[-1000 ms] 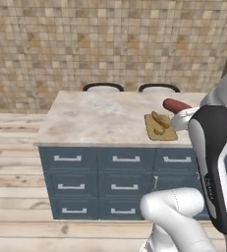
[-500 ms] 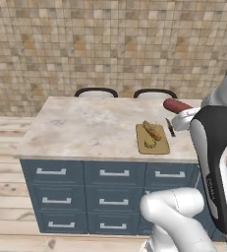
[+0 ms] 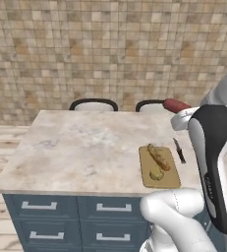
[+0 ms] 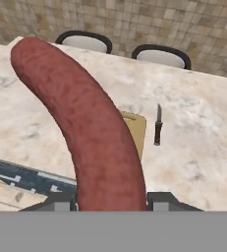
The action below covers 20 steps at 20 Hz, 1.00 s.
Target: Retrieve the sausage and cheese from the fridge and place them on the cutting board on the counter.
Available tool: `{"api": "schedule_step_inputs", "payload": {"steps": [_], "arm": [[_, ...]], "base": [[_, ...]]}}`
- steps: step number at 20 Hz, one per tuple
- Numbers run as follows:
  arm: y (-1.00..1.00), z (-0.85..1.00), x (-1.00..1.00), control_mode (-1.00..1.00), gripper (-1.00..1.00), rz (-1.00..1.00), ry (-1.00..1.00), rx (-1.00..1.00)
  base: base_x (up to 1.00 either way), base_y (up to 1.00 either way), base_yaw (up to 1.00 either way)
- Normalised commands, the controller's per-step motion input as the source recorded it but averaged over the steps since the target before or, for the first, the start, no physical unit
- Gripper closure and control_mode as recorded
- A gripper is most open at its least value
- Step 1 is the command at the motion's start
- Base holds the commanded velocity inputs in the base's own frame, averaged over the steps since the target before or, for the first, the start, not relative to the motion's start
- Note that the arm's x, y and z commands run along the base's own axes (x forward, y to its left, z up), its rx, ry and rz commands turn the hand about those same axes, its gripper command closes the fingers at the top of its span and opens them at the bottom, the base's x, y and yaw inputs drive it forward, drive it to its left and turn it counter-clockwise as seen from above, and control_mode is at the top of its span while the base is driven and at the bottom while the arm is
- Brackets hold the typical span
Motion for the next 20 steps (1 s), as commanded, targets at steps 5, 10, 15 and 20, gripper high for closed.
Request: {"api": "schedule_step_inputs", "payload": {"steps": [5,10,15,20], "arm": [[0.00,0.00,0.00,1.00,1.00,0.00,0.00,0.00],[-0.31,-0.14,0.41,-1.00,1.00,0.02,0.15,0.00],[-0.24,-0.21,0.85,-1.00,1.00,0.08,0.18,0.00],[-0.26,-0.42,0.91,-1.00,1.00,0.16,0.12,0.00]], "base": [[0.67,-0.10,0.01],[0.00,0.00,0.00],[0.00,0.00,0.00],[0.00,0.00,0.00]]}}
